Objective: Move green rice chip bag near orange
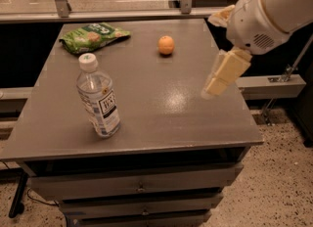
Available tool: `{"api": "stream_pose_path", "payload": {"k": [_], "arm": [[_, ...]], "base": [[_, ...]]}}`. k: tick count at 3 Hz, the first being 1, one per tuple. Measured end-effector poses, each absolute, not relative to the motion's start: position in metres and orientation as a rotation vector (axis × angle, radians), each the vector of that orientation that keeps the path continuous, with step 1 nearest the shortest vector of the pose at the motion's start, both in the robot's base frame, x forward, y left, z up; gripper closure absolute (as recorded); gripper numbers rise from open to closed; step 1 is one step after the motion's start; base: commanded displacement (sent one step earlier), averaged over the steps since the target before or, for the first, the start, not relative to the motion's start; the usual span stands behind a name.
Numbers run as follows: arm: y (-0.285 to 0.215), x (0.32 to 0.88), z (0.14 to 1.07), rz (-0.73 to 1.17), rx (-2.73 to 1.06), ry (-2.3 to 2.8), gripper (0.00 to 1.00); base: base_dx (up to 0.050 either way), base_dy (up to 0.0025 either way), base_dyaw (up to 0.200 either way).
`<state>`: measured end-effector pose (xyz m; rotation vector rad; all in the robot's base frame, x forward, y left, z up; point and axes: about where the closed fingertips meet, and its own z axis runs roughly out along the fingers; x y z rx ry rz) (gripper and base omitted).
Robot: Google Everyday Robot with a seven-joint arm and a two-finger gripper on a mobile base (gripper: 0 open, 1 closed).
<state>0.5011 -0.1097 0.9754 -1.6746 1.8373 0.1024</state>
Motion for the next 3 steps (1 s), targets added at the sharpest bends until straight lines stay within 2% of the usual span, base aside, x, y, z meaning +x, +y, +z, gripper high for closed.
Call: {"api": "stream_pose_path", "payload": {"k": [2, 3], "arm": [[0.004, 0.557, 0.961, 0.243, -1.629, 1.621, 0.00], [0.004, 0.557, 0.961, 0.243, -1.629, 1.621, 0.00]], "base": [[0.000, 0.00000, 0.000], [0.000, 0.00000, 0.000]]}}
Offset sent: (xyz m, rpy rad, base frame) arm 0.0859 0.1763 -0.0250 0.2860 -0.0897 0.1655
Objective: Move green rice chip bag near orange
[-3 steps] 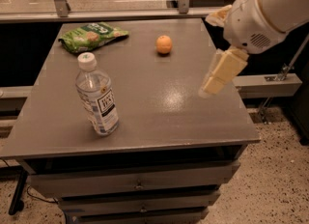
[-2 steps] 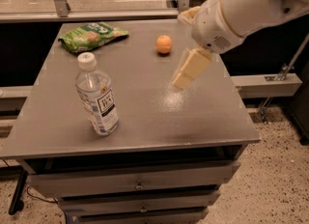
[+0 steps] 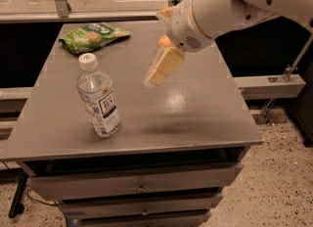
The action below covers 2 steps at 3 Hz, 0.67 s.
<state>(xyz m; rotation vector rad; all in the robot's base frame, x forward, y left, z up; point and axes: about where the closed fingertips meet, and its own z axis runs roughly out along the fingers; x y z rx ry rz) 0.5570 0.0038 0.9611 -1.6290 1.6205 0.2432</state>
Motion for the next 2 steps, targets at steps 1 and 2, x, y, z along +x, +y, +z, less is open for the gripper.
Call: {"api": "stream_pose_path", "payload": {"k": [1, 2], "arm": [[0.003, 0.561, 0.964, 0.247, -1.606, 1.608, 0.00], [0.019, 0.580, 0.966, 0.254, -1.575, 1.571, 0.00]], "base": [[0.000, 0.00000, 0.000], [0.000, 0.00000, 0.000]]}}
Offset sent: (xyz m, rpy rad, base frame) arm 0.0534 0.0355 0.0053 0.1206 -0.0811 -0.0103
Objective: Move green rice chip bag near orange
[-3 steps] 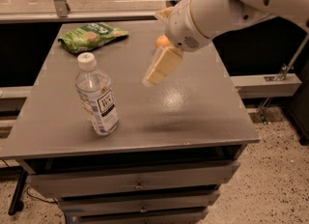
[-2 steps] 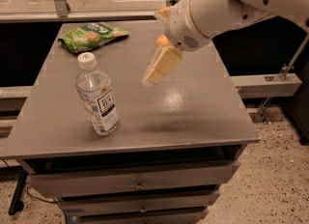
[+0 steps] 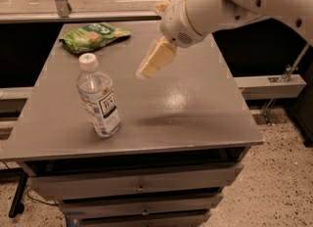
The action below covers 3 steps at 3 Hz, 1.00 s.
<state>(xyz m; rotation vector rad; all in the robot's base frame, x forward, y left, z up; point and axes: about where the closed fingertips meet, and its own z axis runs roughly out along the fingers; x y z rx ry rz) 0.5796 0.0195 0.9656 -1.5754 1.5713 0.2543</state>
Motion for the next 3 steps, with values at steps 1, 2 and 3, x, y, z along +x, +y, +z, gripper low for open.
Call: {"api": "stream_pose_path", "payload": {"k": [1, 2, 3], "arm": [[0.046, 0.610, 0.966, 0.259, -1.535, 1.546, 0.00], [0.084, 0.650, 0.961, 0.289, -1.491, 1.545, 0.00], [0.116, 0.686, 0.950, 0.349, -1.452, 1.547, 0.00]], "base": [[0.000, 0.00000, 0.000], [0.000, 0.00000, 0.000], [0.000, 0.00000, 0.000]]}}
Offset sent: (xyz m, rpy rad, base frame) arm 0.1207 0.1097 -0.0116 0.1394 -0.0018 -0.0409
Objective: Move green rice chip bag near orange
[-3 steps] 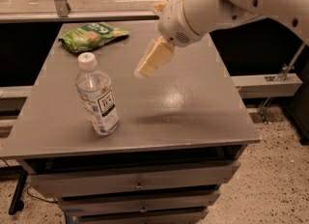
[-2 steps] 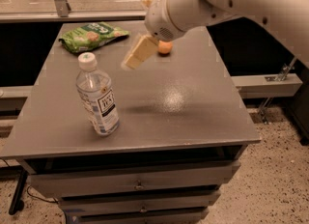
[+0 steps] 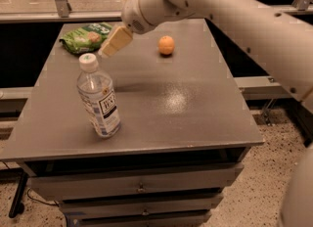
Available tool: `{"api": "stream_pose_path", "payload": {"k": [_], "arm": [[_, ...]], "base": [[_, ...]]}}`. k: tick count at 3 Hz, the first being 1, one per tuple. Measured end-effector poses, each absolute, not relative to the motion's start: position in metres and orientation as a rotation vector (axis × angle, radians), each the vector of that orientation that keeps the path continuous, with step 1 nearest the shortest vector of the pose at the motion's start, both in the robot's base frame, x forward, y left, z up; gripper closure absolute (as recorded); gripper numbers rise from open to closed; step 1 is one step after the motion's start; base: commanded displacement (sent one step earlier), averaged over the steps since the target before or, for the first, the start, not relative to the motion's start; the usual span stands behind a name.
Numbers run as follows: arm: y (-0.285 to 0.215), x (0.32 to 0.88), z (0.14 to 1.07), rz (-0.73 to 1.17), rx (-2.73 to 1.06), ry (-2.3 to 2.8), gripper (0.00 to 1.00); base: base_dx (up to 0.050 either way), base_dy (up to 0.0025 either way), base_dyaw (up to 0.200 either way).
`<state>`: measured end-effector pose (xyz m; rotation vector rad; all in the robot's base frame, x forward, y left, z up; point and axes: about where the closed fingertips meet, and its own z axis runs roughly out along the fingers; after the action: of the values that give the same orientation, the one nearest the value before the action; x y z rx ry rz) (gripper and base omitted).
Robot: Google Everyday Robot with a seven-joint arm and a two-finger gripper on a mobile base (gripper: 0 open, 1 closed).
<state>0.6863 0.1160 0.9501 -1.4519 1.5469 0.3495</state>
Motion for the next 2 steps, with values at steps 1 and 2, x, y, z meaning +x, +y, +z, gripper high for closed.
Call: {"api": "stream_pose_path", "payload": {"k": [1, 2], "arm": [[0.143, 0.718, 0.941, 0.406, -1.432, 1.539, 0.00], [0.165, 0.744, 0.923, 0.433, -1.446, 1.521, 0.00]], "base": [[0.000, 0.00000, 0.000], [0.000, 0.00000, 0.000]]}}
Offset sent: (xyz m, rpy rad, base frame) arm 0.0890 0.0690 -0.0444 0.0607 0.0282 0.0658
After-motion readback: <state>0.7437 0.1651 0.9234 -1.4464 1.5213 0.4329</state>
